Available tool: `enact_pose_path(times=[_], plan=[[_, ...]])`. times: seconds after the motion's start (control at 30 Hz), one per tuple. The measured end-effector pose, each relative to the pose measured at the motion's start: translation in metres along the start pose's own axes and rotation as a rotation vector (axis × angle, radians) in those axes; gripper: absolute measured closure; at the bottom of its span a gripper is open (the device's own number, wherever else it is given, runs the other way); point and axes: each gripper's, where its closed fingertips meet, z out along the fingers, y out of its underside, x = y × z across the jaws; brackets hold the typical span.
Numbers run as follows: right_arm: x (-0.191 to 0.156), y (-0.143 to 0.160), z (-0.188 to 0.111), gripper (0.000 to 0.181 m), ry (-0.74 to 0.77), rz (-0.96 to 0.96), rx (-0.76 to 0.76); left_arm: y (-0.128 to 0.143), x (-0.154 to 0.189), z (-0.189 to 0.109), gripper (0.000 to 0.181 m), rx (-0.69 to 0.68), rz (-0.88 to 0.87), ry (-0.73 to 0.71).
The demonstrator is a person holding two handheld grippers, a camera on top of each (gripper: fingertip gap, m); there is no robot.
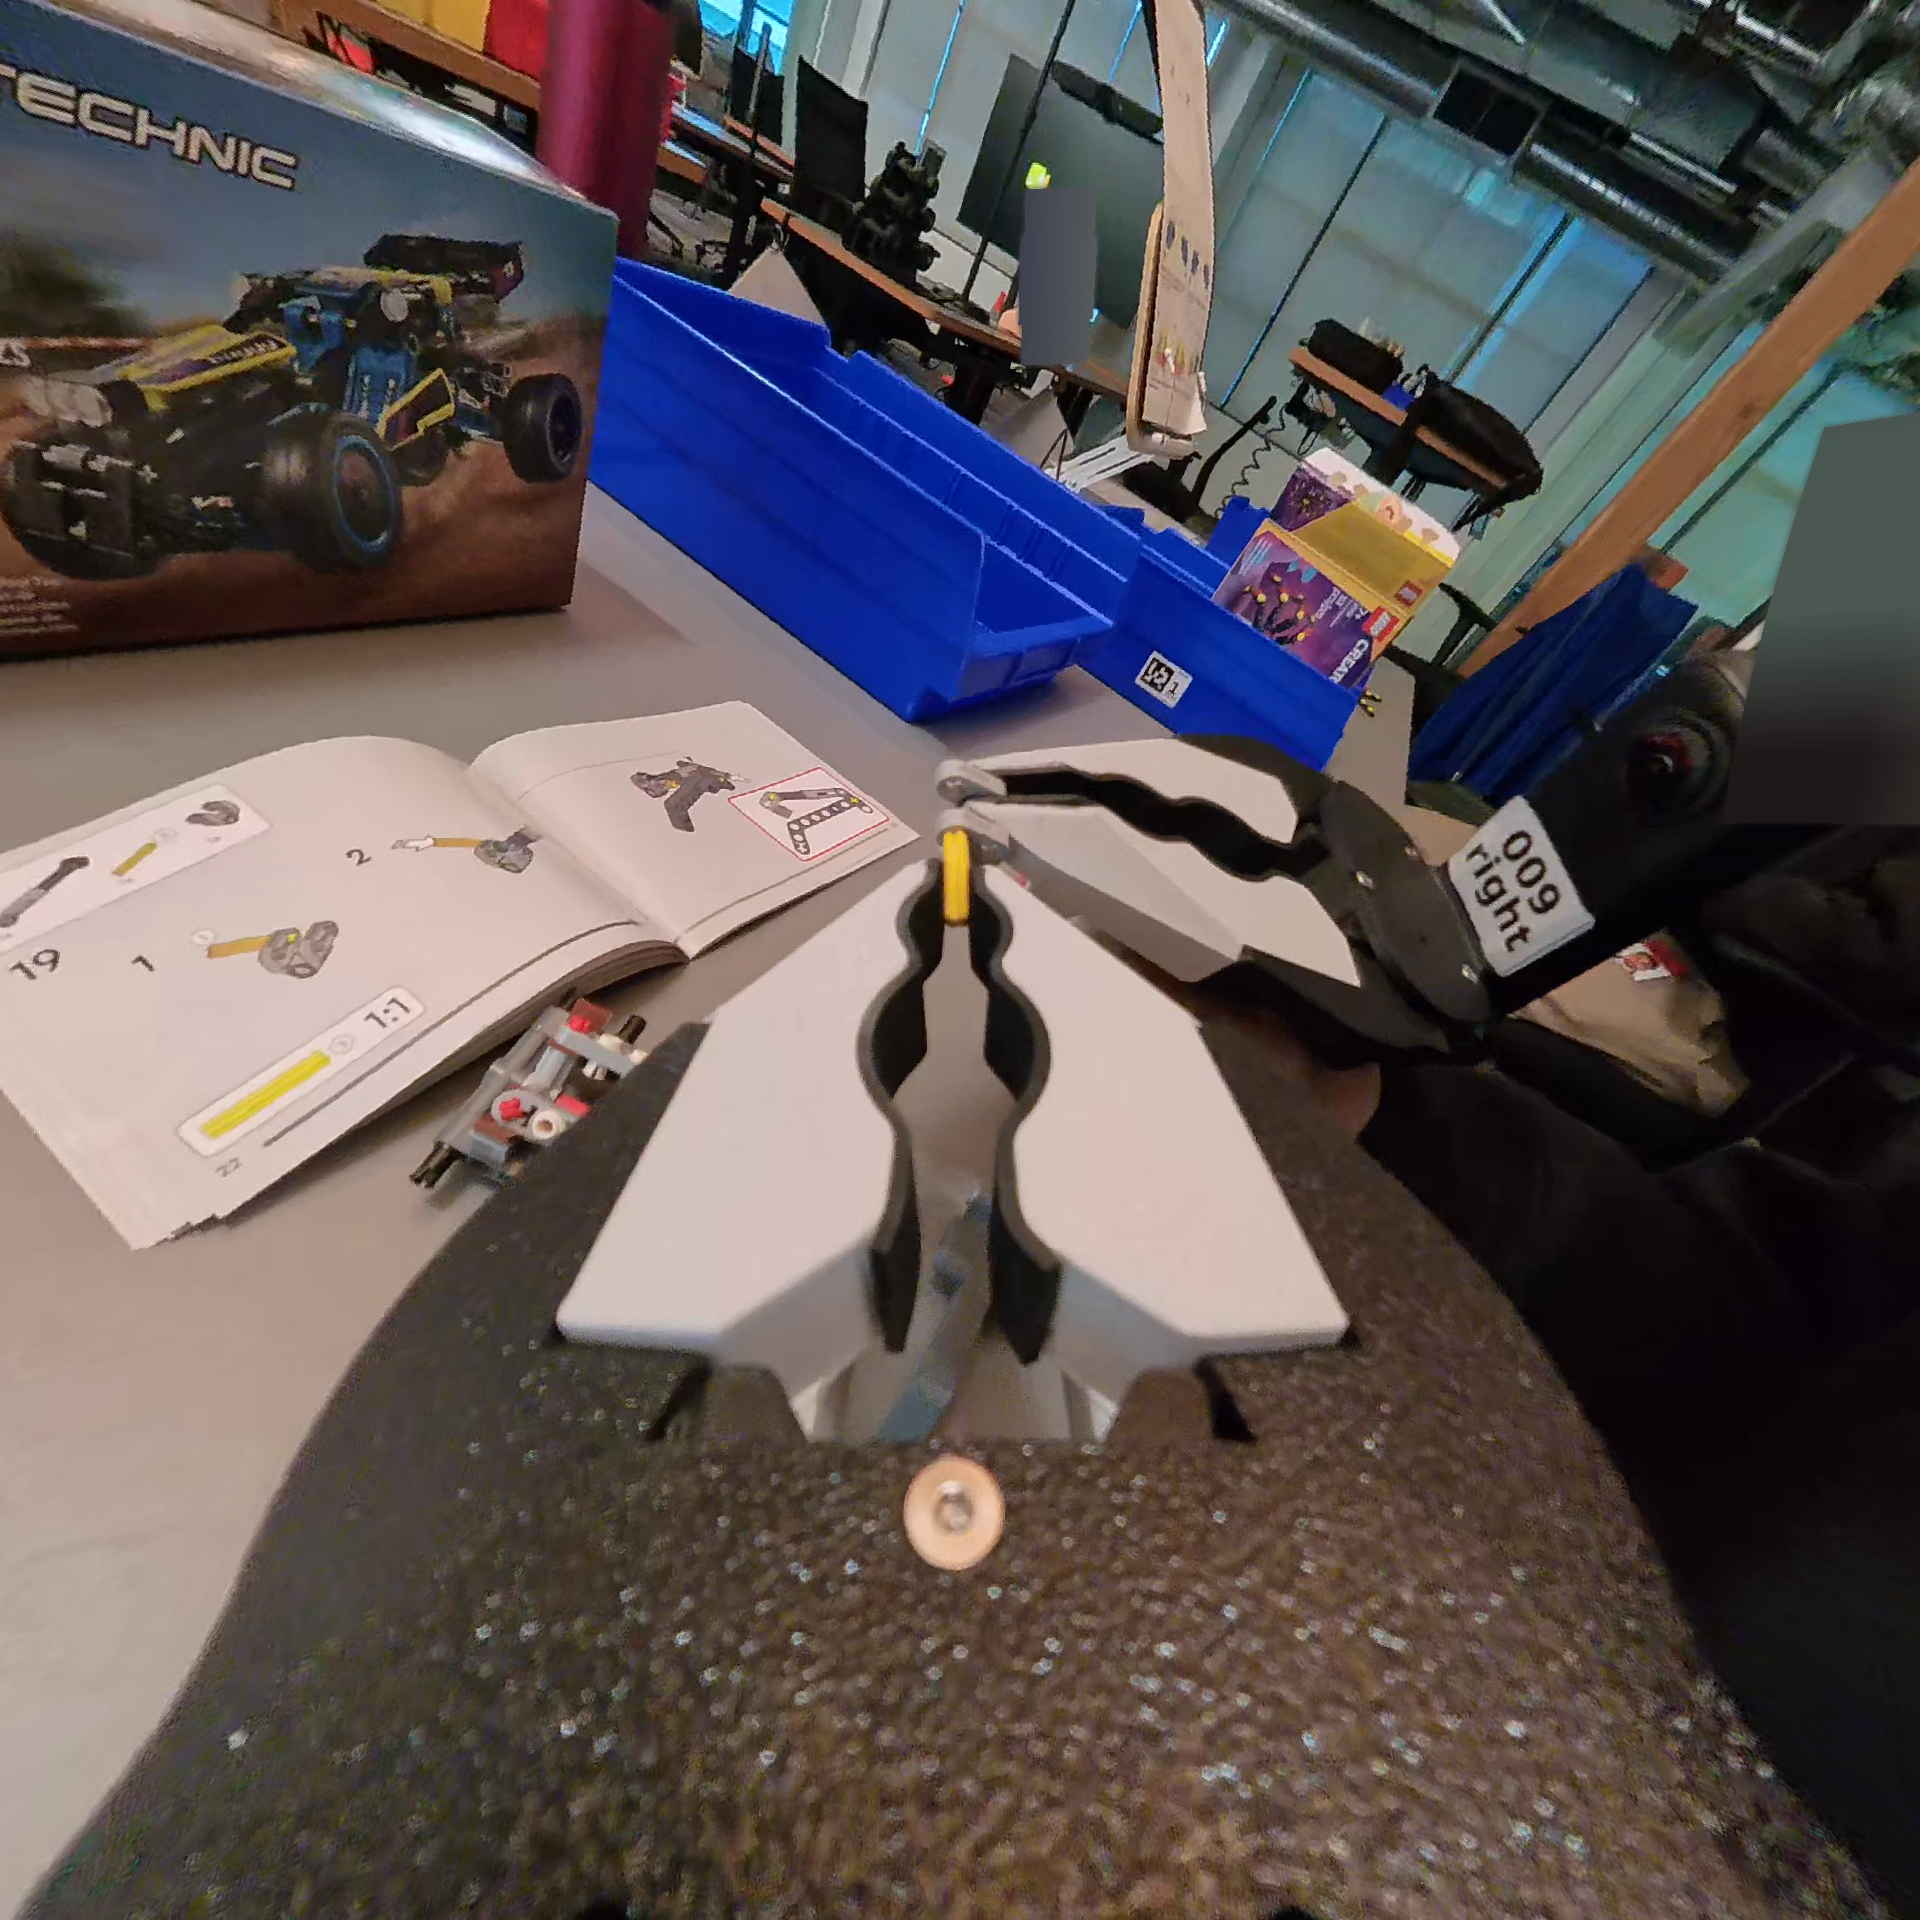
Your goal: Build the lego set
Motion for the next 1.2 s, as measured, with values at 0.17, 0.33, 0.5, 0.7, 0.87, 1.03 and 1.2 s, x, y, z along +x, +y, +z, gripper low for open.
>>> enact_pose_path(times=[0.17, 0.33, 0.5, 0.7, 0.87, 1.03, 1.2], plan=[[-0.001, -0.001, 0.000, 0.179, 0.008, -0.021, 0.005, 0.000, 0.000, -0.001, 0.179, -0.003, 0.037, -0.015], [-0.001, -0.002, -0.002, 0.179, 0.009, -0.023, 0.013, 0.000, 0.000, -0.001, 0.179, -0.024, 0.106, -0.038], [0.001, -0.001, -0.002, 0.179, 0.039, -0.049, 0.003, 0.001, -0.004, -0.007, 0.167, -0.060, 0.201, -0.094], [0.000, 0.002, -0.001, 0.179, 0.058, -0.078, -0.021, 0.006, 0.000, -0.020, 0.157, -0.070, 0.286, -0.107], [-0.010, 0.000, 0.002, 0.179, 0.031, -0.086, -0.044, 0.007, 0.007, -0.027, 0.142, -0.053, 0.297, -0.106], [-0.027, -0.006, 0.006, 0.179, -0.001, -0.173, -0.066, 0.006, 0.008, -0.029, 0.142, -0.063, 0.315, -0.116], [-0.039, -0.008, 0.006, 0.179, -0.040, -0.198, -0.080, 0.007, 0.008, -0.038, 0.158, -0.072, 0.319, -0.120]])
